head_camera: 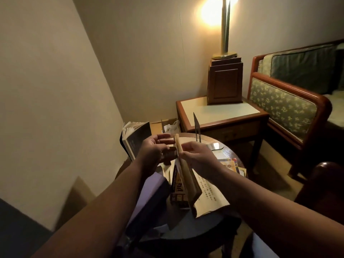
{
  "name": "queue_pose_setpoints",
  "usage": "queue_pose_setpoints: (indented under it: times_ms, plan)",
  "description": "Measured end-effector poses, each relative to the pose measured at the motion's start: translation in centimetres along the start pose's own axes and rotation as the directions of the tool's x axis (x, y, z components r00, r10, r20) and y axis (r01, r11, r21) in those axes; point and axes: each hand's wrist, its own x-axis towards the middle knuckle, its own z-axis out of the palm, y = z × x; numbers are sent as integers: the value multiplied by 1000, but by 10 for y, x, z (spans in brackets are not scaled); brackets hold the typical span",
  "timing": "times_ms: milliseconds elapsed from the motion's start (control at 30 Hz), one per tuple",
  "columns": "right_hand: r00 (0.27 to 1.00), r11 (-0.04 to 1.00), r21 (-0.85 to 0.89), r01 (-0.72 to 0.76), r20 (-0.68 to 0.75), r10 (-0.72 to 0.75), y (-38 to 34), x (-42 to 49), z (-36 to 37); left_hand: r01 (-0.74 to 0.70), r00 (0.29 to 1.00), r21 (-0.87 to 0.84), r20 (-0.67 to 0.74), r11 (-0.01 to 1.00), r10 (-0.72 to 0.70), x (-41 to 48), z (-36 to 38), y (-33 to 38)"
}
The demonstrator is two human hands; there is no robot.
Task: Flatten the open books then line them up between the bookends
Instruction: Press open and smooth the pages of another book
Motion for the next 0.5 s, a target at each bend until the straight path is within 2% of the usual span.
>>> queue_pose_setpoints:
  times_ms: [167,233,333,500]
  plan:
    - [991,998,-30,-61,-124,56,20,-1,-39,-1,993,185,117,983,-21,16,29,-1]
    - [984,988,-133,-76,-168,53,30,-2,-50,-6,991,304,129,953,-35,20,33,-5]
    - [972,945,-315,-88,-233,12,43,-6,-61,-27,990,505,134,863,-47,26,32,-17]
    - [966,935,-328,-135,-253,50,54,-9,-66,-46,981,712,164,701,-101,37,26,-49]
